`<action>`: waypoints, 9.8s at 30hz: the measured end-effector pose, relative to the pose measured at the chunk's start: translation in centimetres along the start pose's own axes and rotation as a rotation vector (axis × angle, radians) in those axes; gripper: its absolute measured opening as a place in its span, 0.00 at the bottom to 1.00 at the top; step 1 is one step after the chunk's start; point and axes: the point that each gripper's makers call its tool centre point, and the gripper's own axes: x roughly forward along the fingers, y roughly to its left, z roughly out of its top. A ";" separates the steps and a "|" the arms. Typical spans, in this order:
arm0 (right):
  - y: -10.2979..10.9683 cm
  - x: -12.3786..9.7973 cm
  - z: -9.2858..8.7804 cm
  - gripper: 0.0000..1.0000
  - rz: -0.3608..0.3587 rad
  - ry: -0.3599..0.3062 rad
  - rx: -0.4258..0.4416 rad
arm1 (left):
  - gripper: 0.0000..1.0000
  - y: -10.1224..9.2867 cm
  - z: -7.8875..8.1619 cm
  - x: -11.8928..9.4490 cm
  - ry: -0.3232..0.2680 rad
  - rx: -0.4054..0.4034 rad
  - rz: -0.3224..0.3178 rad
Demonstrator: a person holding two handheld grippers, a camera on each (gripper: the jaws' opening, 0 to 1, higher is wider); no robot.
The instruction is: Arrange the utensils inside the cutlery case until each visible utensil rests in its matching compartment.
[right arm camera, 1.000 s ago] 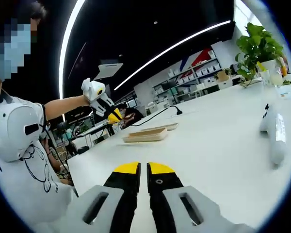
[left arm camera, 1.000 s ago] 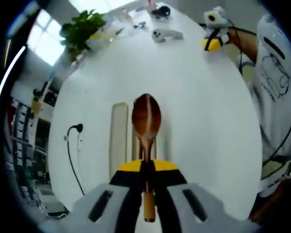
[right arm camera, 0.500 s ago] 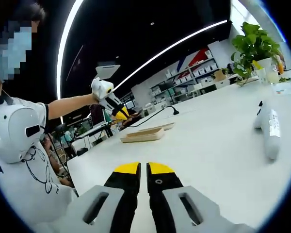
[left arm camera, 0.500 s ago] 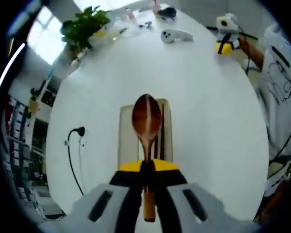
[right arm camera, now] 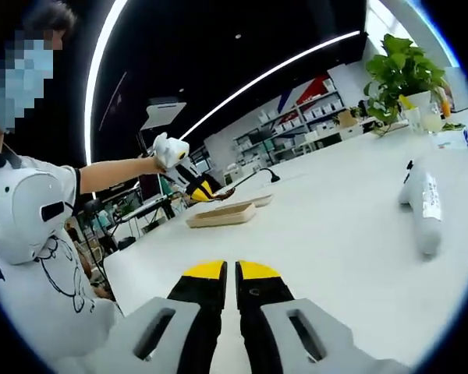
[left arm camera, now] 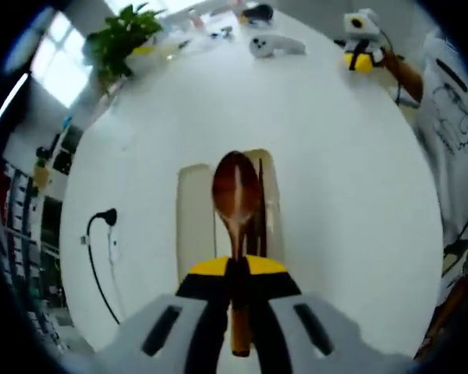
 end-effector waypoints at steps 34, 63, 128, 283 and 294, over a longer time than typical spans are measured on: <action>-0.5 0.9 0.4 0.03 -0.013 -0.012 0.042 | 0.06 -2.8 -0.2 3.9 -0.028 -0.043 -0.118; 2.2 0.9 2.0 0.04 0.018 -0.025 -0.033 | 0.12 -2.8 -1.3 -3.3 -0.214 -0.235 0.010; -0.6 20.9 1.8 0.44 0.104 0.300 -0.317 | 0.42 -3.5 -11.3 -4.0 -0.618 -0.504 0.294; 0.6 1.8 9.0 0.29 0.106 -0.334 0.032 | 0.27 2.4 -3.3 -1.1 -0.387 -0.296 0.130; -0.6 0.8 8.3 0.29 0.017 -0.290 0.031 | 0.42 5.4 -4.4 3.4 -0.240 -0.206 0.076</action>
